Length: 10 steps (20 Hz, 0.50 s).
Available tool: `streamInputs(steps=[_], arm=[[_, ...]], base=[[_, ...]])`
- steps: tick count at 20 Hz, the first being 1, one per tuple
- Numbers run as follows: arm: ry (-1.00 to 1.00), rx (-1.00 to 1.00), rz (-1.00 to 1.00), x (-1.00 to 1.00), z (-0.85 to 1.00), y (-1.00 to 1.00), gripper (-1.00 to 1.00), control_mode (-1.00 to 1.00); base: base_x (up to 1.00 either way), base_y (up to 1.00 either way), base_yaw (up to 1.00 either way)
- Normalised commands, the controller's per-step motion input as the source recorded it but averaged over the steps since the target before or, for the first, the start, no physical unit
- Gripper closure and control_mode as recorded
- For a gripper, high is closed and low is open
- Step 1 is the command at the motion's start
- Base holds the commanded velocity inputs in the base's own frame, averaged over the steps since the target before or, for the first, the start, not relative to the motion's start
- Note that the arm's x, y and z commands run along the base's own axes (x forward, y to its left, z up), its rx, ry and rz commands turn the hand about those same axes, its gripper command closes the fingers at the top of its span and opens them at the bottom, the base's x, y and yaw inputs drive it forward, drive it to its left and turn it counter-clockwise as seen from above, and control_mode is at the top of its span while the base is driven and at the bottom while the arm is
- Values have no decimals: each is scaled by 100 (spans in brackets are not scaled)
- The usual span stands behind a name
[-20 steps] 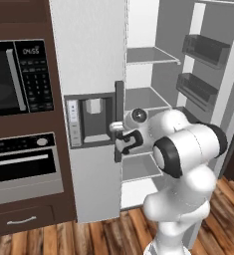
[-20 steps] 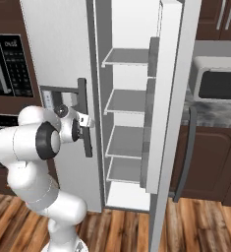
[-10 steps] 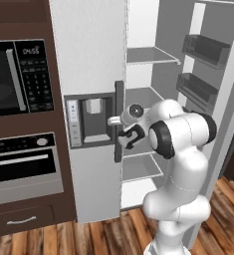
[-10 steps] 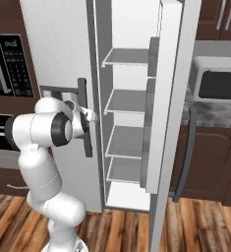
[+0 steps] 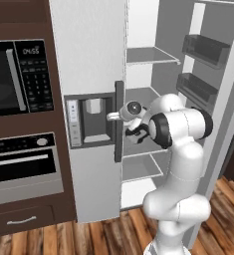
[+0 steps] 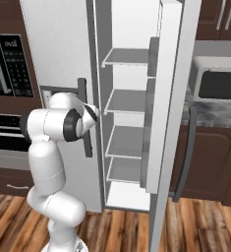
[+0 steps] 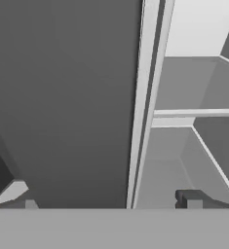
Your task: Place one of the steaks on the plate and the other in the bowl. Then place the bowl in the fridge.
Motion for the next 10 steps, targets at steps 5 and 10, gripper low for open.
streamInputs(steps=[5,10], arm=[[-2,0,-9,29,0,32,100,-100],[0,0,-2,10,1,6,100,-100]], base=[[0,0,0],[0,0,0]])
